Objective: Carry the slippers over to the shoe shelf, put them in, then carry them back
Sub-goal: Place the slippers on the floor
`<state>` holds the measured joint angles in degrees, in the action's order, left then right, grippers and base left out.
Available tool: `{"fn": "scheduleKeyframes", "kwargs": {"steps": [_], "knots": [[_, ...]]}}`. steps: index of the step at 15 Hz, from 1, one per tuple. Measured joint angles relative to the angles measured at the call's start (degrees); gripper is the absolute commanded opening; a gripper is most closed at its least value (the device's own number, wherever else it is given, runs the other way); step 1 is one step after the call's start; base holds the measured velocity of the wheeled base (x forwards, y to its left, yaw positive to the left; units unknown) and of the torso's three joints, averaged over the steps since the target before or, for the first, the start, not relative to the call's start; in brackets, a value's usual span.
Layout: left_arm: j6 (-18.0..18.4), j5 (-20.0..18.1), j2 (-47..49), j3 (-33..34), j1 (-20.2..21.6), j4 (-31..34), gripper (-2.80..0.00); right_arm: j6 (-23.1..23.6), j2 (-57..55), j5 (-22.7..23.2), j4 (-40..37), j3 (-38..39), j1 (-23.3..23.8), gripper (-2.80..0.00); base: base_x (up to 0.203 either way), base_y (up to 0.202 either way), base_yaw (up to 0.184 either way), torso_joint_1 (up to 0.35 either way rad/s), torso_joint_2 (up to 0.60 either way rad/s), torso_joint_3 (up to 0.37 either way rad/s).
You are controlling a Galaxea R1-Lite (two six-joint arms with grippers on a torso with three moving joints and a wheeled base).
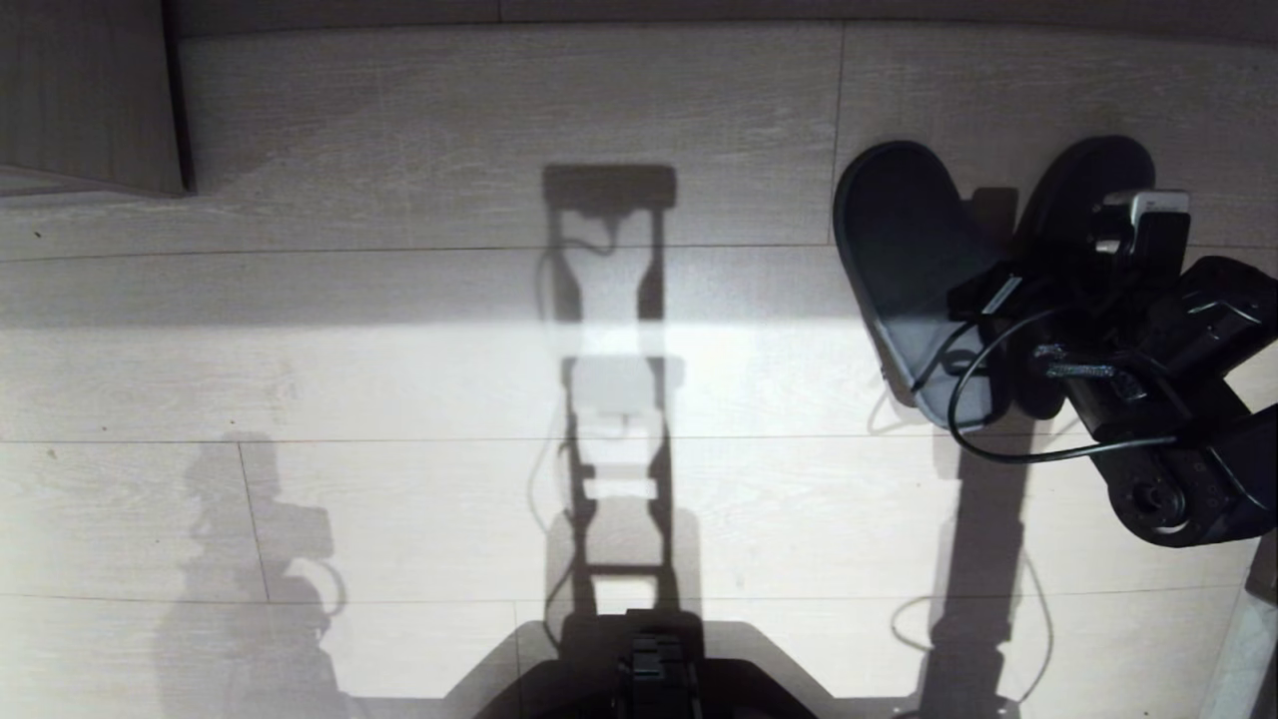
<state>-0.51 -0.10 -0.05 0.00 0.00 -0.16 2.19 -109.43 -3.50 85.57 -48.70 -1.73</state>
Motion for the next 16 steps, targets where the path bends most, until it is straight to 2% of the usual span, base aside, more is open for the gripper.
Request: {"fn": "scheduleKeyframes", "kwargs": {"steps": [5,9,16], "knots": [[0.0,0.0,0.0,0.0,0.0,0.0,-2.80,1.3,4.7,0.3,-9.6,2.1,0.0,0.00,0.000,0.000,0.000,0.000,0.00,0.000],[0.0,0.0,0.0,0.0,0.0,0.0,-2.80,4.2,5.0,1.0,-10.0,5.6,0.0,0.00,0.000,0.000,0.000,0.000,0.00,0.000],[0.0,0.0,0.0,0.0,0.0,0.0,-2.80,5.0,8.7,3.3,-9.8,13.8,-0.5,0.00,0.000,0.000,0.000,0.000,0.00,0.000]]}}
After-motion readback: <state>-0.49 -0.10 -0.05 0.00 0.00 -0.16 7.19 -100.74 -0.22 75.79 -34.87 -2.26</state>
